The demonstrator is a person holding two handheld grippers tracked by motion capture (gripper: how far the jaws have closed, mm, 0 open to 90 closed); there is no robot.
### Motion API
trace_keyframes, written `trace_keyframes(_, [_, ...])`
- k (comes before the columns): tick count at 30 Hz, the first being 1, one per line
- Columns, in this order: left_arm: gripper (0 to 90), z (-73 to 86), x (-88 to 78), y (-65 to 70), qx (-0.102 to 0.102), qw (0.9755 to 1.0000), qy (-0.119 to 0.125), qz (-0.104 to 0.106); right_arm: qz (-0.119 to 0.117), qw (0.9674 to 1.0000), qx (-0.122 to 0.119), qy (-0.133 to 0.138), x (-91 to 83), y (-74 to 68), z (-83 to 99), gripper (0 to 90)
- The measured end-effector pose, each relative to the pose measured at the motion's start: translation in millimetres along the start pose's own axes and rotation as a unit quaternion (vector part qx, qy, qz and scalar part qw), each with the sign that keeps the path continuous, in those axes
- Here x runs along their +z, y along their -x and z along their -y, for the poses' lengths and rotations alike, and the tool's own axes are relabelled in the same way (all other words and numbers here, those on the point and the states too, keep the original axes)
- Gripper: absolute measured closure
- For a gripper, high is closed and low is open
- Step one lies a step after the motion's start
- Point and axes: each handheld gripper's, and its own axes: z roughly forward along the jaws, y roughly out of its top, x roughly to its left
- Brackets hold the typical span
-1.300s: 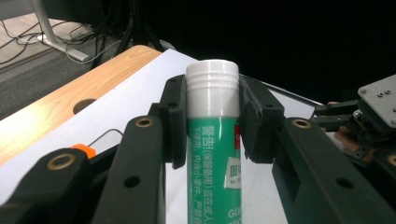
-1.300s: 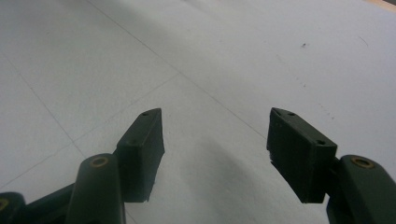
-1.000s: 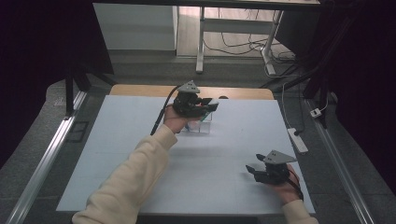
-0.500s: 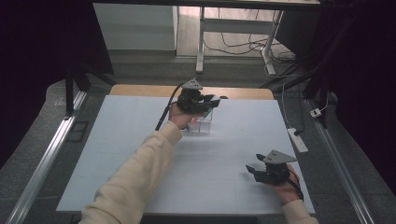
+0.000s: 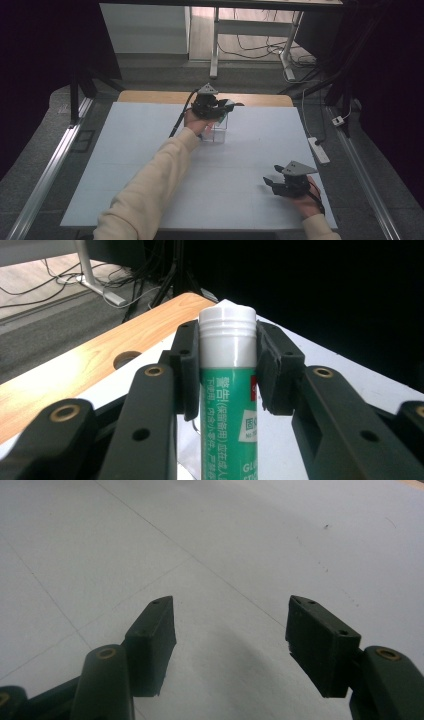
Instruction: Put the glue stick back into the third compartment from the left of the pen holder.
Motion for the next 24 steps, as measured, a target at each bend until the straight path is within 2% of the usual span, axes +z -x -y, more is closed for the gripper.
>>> trace_keyframes(10, [64.1, 2.2, 11.7, -7.7, -0.003, 0.9999, -0.002, -0.016, -0.001, 1.0000, -0.001, -0.001, 0.1, -0.3, 0.0, 35.9])
trace_keyframes(17, [63.1, 4.9, 14.1, -9.4, -0.004, 0.9998, -0.010, -0.014, -0.002, 1.0000, -0.002, -0.004, 0.9, -0.3, 0.4, 35.9])
trace_keyframes(21, [44.1, 3.1, 10.6, -8.2, -0.006, 0.9998, -0.004, -0.019, -0.002, 1.0000, -0.001, -0.004, 1.2, -0.7, 0.5, 35.9])
trace_keyframes(24, [39.1, 1.3, 6.4, -5.4, 0.003, 0.9998, -0.008, -0.019, -0.003, 1.0000, -0.001, -0.004, 1.5, -0.8, 0.4, 35.9])
